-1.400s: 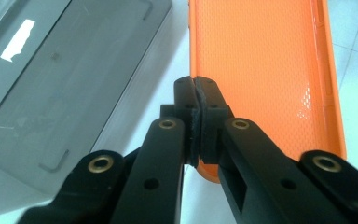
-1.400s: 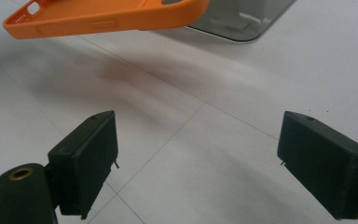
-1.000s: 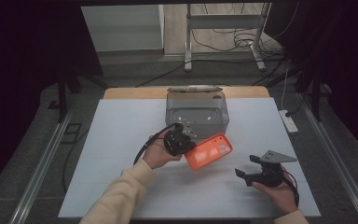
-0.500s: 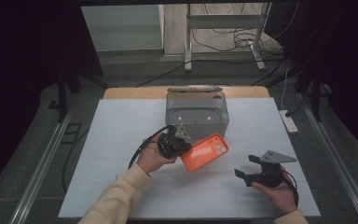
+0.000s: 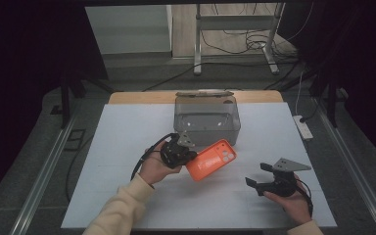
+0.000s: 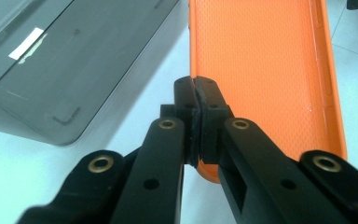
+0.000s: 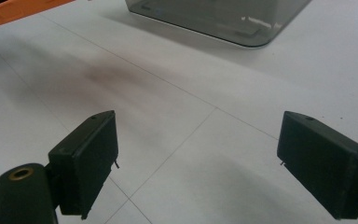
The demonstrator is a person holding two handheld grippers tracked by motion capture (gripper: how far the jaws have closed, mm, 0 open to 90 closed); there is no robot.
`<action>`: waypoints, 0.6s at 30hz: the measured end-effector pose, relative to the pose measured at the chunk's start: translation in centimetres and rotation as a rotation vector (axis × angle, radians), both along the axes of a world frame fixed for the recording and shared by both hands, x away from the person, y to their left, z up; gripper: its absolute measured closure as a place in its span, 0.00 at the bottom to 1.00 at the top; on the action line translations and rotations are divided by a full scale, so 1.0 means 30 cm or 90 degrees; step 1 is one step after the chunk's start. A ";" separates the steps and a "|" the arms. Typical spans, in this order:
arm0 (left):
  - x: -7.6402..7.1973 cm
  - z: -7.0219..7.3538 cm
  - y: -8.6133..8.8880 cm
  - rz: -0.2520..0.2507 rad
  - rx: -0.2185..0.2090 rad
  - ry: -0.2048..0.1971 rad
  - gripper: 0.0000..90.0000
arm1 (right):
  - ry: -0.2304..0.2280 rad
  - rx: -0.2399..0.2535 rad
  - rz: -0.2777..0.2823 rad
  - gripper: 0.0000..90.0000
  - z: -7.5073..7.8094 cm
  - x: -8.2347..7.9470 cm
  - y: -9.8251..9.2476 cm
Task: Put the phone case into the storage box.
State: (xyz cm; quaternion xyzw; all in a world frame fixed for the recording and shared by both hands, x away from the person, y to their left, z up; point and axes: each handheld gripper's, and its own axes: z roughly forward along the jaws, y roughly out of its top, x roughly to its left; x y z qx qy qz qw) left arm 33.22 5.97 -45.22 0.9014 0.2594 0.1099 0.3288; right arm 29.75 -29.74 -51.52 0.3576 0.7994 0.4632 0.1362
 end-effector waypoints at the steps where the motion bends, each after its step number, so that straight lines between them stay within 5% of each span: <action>1: -0.001 -0.001 0.001 0.001 0.000 0.000 0.98 | 0.000 0.000 0.000 0.14 0.000 0.000 0.000; 16: -0.021 -0.016 0.030 0.012 -0.022 0.003 0.98 | 0.004 0.016 0.004 0.14 0.003 -0.004 0.009; 18: -0.022 -0.017 0.033 0.016 -0.025 0.001 0.98 | 0.012 0.042 0.007 0.14 0.006 -0.005 0.010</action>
